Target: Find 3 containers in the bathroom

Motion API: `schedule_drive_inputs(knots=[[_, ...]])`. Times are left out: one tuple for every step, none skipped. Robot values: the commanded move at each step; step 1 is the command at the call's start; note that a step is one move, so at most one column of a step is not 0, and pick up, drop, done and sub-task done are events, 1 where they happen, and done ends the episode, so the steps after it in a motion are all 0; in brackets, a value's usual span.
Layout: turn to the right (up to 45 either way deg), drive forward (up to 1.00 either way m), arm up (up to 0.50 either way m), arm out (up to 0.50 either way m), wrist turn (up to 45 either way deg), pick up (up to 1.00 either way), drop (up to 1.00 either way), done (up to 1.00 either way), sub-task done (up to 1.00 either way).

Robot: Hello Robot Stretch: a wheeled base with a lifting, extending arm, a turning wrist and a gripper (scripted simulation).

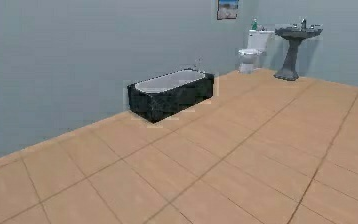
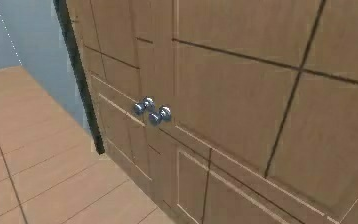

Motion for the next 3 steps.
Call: schedule_drive_inputs(knots=[[-45.0,0.0,0.0,0.0,0.0,0.0,0.0,0.0,0.0],[-45.0,0.0,0.0,0.0,0.0,0.0,0.0,0.0,0.0],[0.0,0.0,0.0,0.0,0.0,0.0,0.0,0.0,1.0]])
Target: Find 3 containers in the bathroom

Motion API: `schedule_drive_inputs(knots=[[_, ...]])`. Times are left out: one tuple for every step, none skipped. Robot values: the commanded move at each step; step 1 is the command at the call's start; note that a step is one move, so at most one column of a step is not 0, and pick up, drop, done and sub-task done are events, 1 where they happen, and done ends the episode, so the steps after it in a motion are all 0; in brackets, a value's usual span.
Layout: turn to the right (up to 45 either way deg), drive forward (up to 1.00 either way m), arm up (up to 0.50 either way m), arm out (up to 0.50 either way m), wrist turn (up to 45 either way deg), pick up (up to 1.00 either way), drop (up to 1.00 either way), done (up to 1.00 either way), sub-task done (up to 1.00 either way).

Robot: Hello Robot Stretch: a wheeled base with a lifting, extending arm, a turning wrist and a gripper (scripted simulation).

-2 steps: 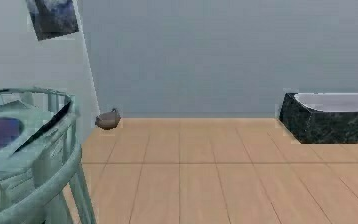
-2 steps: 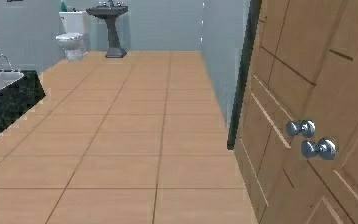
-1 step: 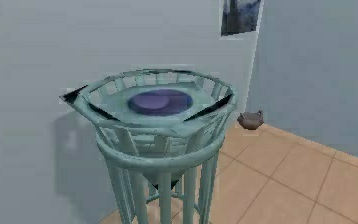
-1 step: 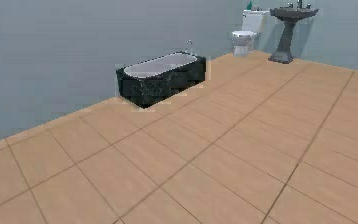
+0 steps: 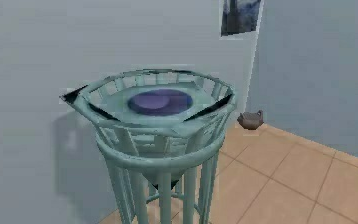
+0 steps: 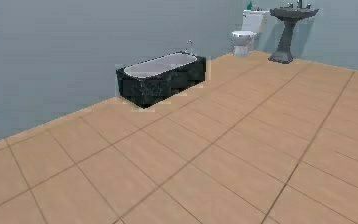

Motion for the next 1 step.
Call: schedule_drive_inputs(knots=[[45.0,0.0,0.0,0.0,0.0,0.0,0.0,0.0,0.0]])
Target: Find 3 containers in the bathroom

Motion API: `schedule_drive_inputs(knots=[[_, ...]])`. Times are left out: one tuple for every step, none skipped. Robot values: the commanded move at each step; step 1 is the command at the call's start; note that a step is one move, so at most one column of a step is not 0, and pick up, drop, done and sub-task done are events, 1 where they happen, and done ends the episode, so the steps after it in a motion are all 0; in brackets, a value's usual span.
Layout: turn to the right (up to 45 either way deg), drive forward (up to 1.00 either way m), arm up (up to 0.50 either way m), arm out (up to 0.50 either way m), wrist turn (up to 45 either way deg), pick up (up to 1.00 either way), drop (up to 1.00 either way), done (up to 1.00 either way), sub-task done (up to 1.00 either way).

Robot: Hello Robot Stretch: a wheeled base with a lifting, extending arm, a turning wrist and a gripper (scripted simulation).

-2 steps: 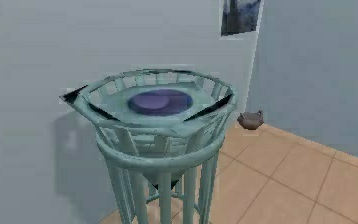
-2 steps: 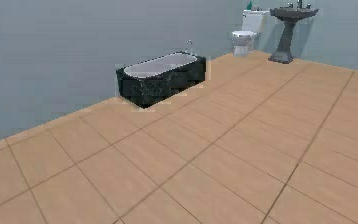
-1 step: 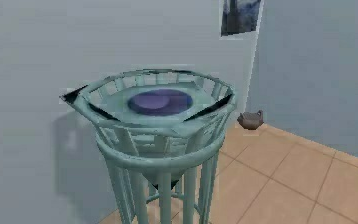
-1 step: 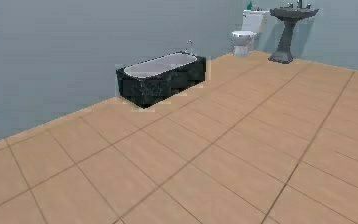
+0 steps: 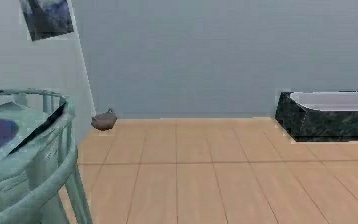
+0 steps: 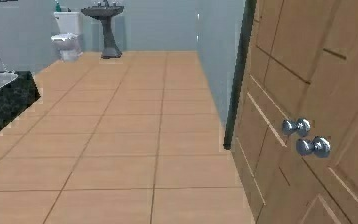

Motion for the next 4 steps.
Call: schedule_drive_inputs(knots=[[30.0,0.0,0.0,0.0,0.0,0.0,0.0,0.0,0.0],[0.0,1.0,0.0,0.0,0.0,0.0,0.0,0.0,0.0],[6.0,0.0,0.0,0.0,0.0,0.0,0.0,0.0,0.0],[0.0,0.6,0.0,0.0,0.0,0.0,0.0,0.0,0.0]])
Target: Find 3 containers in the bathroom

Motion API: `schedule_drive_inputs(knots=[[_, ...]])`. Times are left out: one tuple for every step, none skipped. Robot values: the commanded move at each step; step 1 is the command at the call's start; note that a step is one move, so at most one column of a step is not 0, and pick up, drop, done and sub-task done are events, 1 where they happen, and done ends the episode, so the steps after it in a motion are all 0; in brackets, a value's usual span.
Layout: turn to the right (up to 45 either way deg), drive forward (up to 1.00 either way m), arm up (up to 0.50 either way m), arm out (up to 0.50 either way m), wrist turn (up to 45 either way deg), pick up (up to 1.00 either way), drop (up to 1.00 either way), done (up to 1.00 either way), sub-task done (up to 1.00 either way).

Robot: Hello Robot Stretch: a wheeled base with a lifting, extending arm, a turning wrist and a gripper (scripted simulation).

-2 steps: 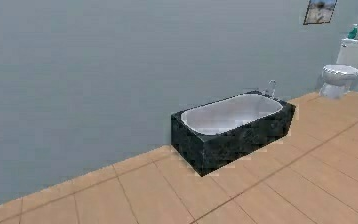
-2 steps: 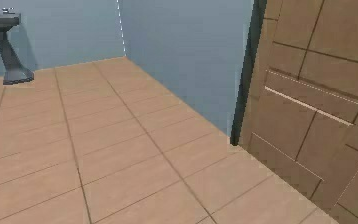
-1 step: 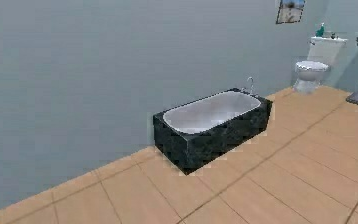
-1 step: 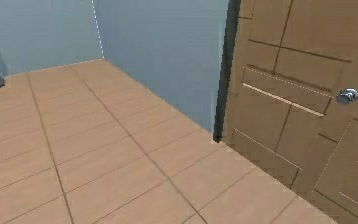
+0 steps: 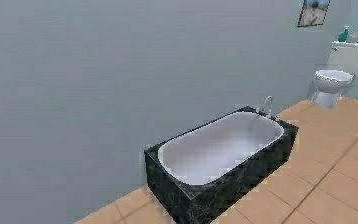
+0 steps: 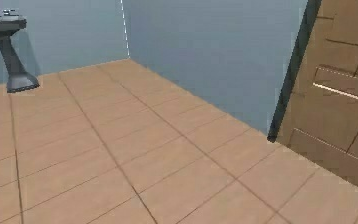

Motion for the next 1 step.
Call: schedule_drive_inputs(knots=[[15.0,0.0,0.0,0.0,0.0,0.0,0.0,0.0,0.0]])
